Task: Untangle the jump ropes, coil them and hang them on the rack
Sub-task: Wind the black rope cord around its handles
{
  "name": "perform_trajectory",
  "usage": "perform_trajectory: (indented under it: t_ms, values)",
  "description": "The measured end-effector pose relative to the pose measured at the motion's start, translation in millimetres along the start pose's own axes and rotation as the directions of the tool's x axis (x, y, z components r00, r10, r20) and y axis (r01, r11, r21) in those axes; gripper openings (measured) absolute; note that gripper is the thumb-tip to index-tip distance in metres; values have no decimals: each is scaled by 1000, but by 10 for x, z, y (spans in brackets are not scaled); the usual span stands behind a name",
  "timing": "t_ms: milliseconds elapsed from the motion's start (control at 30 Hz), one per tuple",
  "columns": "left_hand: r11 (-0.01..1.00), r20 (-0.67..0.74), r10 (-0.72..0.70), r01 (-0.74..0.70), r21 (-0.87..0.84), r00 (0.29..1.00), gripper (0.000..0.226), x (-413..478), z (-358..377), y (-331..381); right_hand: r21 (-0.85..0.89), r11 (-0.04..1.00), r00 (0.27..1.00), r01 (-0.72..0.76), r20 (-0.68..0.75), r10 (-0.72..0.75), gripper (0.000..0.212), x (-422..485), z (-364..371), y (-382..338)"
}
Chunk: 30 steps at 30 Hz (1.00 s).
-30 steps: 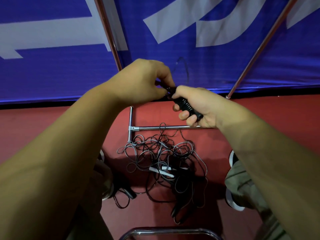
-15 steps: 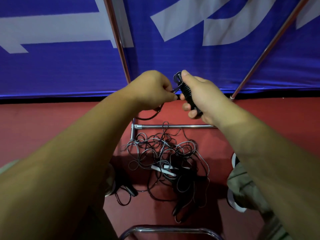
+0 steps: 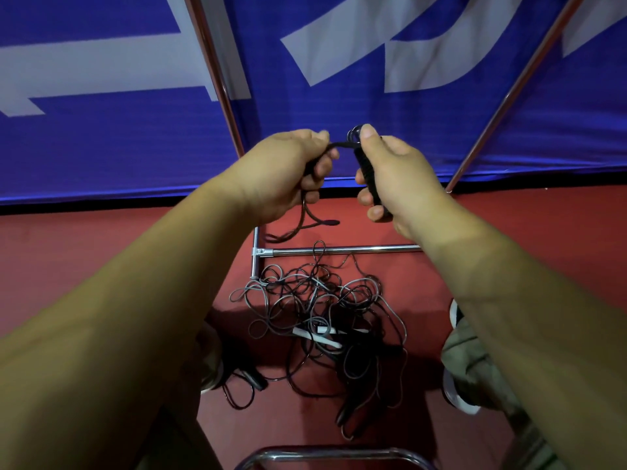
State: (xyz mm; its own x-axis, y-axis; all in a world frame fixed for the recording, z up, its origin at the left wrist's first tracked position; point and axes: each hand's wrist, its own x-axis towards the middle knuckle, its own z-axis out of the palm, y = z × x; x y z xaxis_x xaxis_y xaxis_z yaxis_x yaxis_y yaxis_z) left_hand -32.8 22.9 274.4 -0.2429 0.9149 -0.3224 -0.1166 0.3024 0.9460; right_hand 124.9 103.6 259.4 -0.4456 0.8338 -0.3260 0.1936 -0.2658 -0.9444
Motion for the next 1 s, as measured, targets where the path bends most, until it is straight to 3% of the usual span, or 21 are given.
perform_trajectory:
  t_ms: [167,300,433,700,833,1000]
  values:
    - [959,111,78,-105,265,991,14,-31,-85,-26,38,999,999,-18,32,17,35,5,-81,-80]
    - [860,170,59,-136,492,984,5,-74,-158,24,35,999,993,-38,117,33,37,-13,-131,-139]
    - [691,152,67,-156,706,986,10,-81,-168,13,47,995,973,-89,216,76,41,-56,-112,-147]
    - [635,74,243,-216,742,967,21,-58,-127,-76,31,982,902,-189,400,161,41,-101,-98,-169]
    - [591,30,346,-242,769,938,31,-44,-143,-87,4,955,805,-298,538,249,49,-87,-147,-165]
    - [595,138,376,-352,722,916,26,-59,-182,-37,-90,918,662,-387,666,344,54,-144,-179,-130]
